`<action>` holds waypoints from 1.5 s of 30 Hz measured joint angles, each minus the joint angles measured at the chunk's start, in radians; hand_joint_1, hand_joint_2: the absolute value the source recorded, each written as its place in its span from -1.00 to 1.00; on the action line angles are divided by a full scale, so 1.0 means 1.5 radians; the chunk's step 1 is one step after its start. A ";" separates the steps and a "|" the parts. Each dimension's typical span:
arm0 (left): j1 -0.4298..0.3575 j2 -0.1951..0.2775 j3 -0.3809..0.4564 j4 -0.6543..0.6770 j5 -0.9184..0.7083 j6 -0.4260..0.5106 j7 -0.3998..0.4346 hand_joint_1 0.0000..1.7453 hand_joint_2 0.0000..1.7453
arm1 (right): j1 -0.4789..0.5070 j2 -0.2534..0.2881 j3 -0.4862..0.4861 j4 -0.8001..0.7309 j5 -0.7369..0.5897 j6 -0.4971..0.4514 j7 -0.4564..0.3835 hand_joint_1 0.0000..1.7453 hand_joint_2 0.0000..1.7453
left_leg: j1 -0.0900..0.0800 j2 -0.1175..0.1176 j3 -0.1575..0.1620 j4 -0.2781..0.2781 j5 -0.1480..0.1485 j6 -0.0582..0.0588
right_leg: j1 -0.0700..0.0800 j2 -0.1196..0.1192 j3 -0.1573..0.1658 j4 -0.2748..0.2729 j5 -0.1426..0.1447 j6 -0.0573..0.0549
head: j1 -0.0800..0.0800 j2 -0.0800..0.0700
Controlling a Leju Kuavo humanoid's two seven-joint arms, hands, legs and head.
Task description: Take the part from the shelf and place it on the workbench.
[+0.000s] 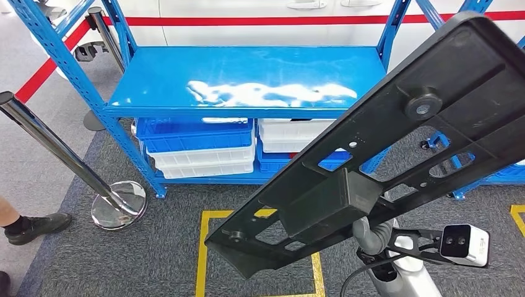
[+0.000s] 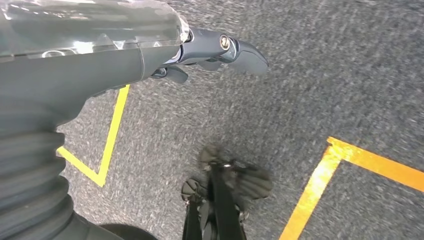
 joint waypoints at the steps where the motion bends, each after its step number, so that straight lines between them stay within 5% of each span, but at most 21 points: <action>1: 0.001 -0.001 0.000 0.000 0.002 0.001 -0.001 -1.00 1.00 | 0.002 0.000 -0.001 0.001 -0.001 0.009 0.000 0.98 1.00 | 0.000 0.000 -0.002 0.017 -0.003 0.000 | 0.001 0.000 -0.004 0.002 0.002 0.000 | 0.000 0.000; 2: 0.002 -0.002 0.001 0.000 0.003 0.001 -0.002 -1.00 1.00 | 0.003 0.000 -0.001 0.002 -0.001 0.017 0.000 0.98 1.00 | 0.000 0.000 0.010 0.007 0.007 0.000 | 0.002 0.000 -0.007 0.004 0.003 0.000 | 0.000 0.000; 5: 0.003 -0.004 0.003 0.000 0.005 0.001 -0.004 -1.00 1.00 | 0.005 0.000 -0.005 0.004 -0.001 0.028 0.000 0.98 1.00 | -0.002 0.000 0.090 -0.121 0.054 0.009 | 0.004 0.000 -0.012 0.012 0.002 0.005 | 0.000 0.000; 7: 0.003 -0.005 0.004 0.000 0.006 0.001 -0.002 -1.00 1.00 | 0.004 0.000 -0.007 0.004 -0.001 0.029 0.000 0.98 1.00 | -0.005 0.000 0.113 -0.165 0.059 0.016 | 0.005 0.000 -0.016 0.016 0.003 0.011 | 0.000 0.000; 11: 0.003 -0.010 0.006 0.000 0.012 0.004 0.007 -1.00 1.00 | -0.001 -0.002 -0.009 0.005 -0.001 0.029 0.000 0.98 1.00 | -0.002 0.002 0.110 -0.176 0.067 0.029 | 0.005 0.002 -0.026 0.030 -0.005 0.026 | 0.000 0.000; 14: 0.001 -0.013 0.009 0.000 0.021 0.004 0.010 -1.00 1.00 | -0.011 -0.004 -0.011 0.005 0.013 0.024 0.000 0.98 1.00 | -0.001 0.007 0.106 -0.179 0.071 0.037 | 0.000 0.005 -0.082 0.143 -0.063 0.035 | 0.000 0.000; 16: 0.002 -0.015 0.012 0.000 0.023 0.006 0.011 -1.00 1.00 | -0.019 -0.004 -0.009 0.005 0.025 0.007 0.000 0.98 1.00 | -0.002 0.013 0.104 -0.178 0.072 0.037 | -0.004 0.005 -0.116 0.210 -0.081 0.039 | 0.000 0.000; 18: 0.002 -0.016 0.014 0.000 0.022 0.007 0.011 -1.00 1.00 | -0.032 -0.004 0.001 0.005 0.036 -0.026 0.000 0.98 1.00 | -0.002 0.022 0.104 -0.177 0.072 0.036 | -0.006 0.002 -0.100 0.174 -0.047 0.040 | 0.000 0.000; 21: 0.002 -0.018 0.015 0.000 0.017 0.005 0.009 -1.00 1.00 | -0.044 -0.006 0.020 -0.005 0.048 -0.074 0.000 0.98 1.00 | -0.005 0.033 0.106 -0.174 0.069 0.030 | -0.003 -0.029 -0.036 0.042 0.009 0.034 | 0.000 0.000; 23: 0.003 -0.018 0.015 0.000 0.011 0.006 0.008 -1.00 1.00 | -0.039 -0.009 0.027 -0.020 0.052 -0.085 0.000 0.98 1.00 | -0.008 0.041 0.106 -0.173 0.069 0.022 | 0.003 -0.035 -0.030 0.019 0.012 0.027 | 0.000 0.000; 26: 0.004 -0.018 0.015 0.000 0.006 0.009 0.006 -1.00 1.00 | -0.021 -0.016 0.031 -0.044 0.059 -0.087 0.000 0.98 1.00 | -0.006 0.043 0.103 -0.164 0.058 0.012 | 0.001 -0.016 -0.032 0.013 0.019 0.013 | 0.000 0.000; 30: 0.006 -0.018 0.015 0.000 0.004 0.007 0.001 -1.00 1.00 | 0.002 -0.020 0.034 -0.063 0.071 -0.085 0.000 0.98 1.00 | -0.002 0.006 0.039 -0.014 -0.024 0.005 | 0.000 0.009 -0.035 0.010 0.024 0.002 | 0.000 0.000; 32: 0.007 -0.018 0.015 0.000 0.004 0.005 -0.001 -1.00 1.00 | 0.012 -0.020 0.036 -0.066 0.078 -0.086 0.000 0.98 1.00 | -0.002 0.004 0.020 0.028 -0.032 0.004 | 0.001 0.024 -0.038 0.013 0.025 0.002 | 0.000 0.000; 34: 0.006 -0.018 0.015 0.000 0.004 0.004 -0.002 -1.00 1.00 | 0.014 -0.019 0.041 -0.067 0.082 -0.089 0.000 0.98 1.00 | -0.001 -0.001 0.047 -0.029 0.007 0.006 | 0.000 0.040 -0.039 0.017 0.024 0.004 | 0.000 0.000; 36: 0.004 -0.017 0.015 0.000 0.006 0.006 -0.005 -1.00 1.00 | 0.014 -0.017 0.044 -0.067 0.082 -0.091 0.000 0.98 1.00 | 0.002 -0.025 0.090 -0.120 0.045 0.008 | 0.000 0.055 -0.041 0.024 0.022 0.009 | 0.000 0.000; 38: 0.002 -0.017 0.016 0.000 0.010 0.014 -0.009 -1.00 1.00 | 0.013 -0.012 0.046 -0.068 0.081 -0.091 0.000 0.98 1.00 | 0.003 -0.043 0.106 -0.157 0.052 0.012 | -0.001 0.067 -0.048 0.029 0.023 0.017 | 0.000 0.000; 40: 0.002 -0.018 0.017 0.000 0.016 0.023 -0.014 -1.00 1.00 | 0.013 -0.002 0.049 -0.068 0.080 -0.092 0.000 0.98 1.00 | 0.001 -0.036 0.105 -0.159 0.054 0.019 | -0.002 0.079 -0.054 0.029 0.027 0.027 | 0.000 0.000; 42: 0.000 -0.019 0.019 0.000 0.020 0.028 -0.021 -1.00 1.00 | 0.014 0.008 0.052 -0.070 0.083 -0.096 0.000 0.98 1.00 | 0.001 -0.023 0.106 -0.164 0.059 0.028 | -0.002 0.062 -0.062 0.043 0.017 0.034 | 0.000 0.000; 45: 0.001 -0.020 0.022 0.000 0.022 0.027 -0.028 -1.00 1.00 | 0.019 0.026 0.055 -0.078 0.094 -0.100 0.000 0.98 1.00 | 0.001 -0.002 0.106 -0.168 0.061 0.036 | -0.003 0.020 -0.112 0.149 -0.040 0.040 | 0.000 0.000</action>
